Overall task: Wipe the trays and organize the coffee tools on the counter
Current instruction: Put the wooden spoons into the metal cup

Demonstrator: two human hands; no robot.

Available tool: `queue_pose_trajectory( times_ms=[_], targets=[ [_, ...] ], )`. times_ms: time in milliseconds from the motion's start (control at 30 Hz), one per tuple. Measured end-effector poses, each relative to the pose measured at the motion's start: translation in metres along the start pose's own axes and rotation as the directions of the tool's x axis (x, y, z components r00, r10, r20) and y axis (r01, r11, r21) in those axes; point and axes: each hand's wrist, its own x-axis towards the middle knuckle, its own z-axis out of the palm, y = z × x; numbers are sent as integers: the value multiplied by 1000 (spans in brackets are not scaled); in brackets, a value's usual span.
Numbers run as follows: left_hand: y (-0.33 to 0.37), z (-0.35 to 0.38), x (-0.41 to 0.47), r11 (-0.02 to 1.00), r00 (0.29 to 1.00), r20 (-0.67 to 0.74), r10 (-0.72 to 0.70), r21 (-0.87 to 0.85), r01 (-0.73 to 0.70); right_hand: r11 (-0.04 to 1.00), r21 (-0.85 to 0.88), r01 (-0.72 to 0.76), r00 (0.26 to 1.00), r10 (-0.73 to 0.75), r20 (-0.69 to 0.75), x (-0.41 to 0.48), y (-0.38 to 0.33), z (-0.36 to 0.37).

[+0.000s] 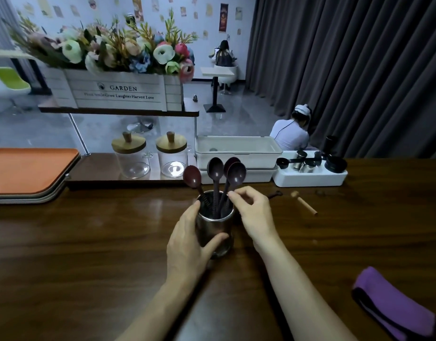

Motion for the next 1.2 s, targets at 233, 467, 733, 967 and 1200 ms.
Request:
queue_pose_trajectory(
  times_ms=[233,467,733,967,1200],
  targets=[
    [-2,8,-1,1000,998,-61,-5,6,5,984,107,-144,990,142,22,17,25,-20],
    [-6,13,-2,999,996,-76,-37,-22,36,775,-612,-158,966,249,66,66,71,-47],
    [-9,19,1,999,992,-118,-42,22,45,638,-769,-29,977,182,114,82,71,-46],
    [-11,20,3,998,992,-115,-42,31,46,565,-825,25,956,227,185,80,56,-48],
    [-8,17,5,998,994,-102,-41,37,45,508,-861,32,928,305,214,61,56,-60]
  ],
)
